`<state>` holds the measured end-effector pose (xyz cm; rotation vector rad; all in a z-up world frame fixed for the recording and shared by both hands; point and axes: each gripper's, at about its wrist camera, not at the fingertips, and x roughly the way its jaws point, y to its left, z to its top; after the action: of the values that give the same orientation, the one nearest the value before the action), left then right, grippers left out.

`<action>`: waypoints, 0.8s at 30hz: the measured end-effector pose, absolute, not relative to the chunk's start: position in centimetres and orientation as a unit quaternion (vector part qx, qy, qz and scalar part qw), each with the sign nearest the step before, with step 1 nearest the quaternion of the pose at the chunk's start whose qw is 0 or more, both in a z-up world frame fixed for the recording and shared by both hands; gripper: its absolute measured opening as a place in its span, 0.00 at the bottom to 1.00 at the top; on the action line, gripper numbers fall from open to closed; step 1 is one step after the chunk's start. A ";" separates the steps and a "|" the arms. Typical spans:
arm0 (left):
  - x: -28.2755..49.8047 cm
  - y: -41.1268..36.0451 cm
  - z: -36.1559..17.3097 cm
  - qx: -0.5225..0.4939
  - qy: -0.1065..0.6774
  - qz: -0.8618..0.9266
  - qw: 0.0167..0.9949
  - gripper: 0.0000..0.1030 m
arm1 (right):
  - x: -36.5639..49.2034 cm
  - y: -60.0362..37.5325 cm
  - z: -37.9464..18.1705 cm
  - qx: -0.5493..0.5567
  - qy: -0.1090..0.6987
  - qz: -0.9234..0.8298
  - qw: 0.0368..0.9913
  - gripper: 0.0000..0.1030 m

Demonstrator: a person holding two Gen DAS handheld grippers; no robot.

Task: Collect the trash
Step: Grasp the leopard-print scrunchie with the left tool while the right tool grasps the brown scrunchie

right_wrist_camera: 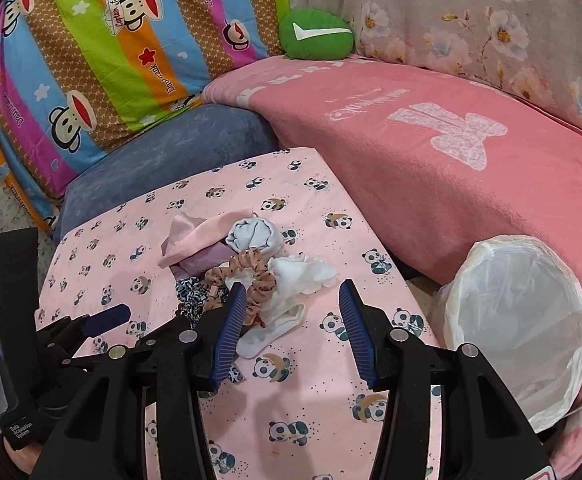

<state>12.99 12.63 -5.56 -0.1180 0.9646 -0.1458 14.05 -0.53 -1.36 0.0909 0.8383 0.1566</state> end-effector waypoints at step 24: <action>15.1 13.1 -9.2 -0.084 0.503 -0.131 0.850 0.34 | 19.2 3.0 -7.6 0.033 0.467 0.092 0.879 0.18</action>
<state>15.09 13.11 -9.24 -0.1769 1.0604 -0.2761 19.20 3.02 -7.65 0.0697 0.9745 0.1922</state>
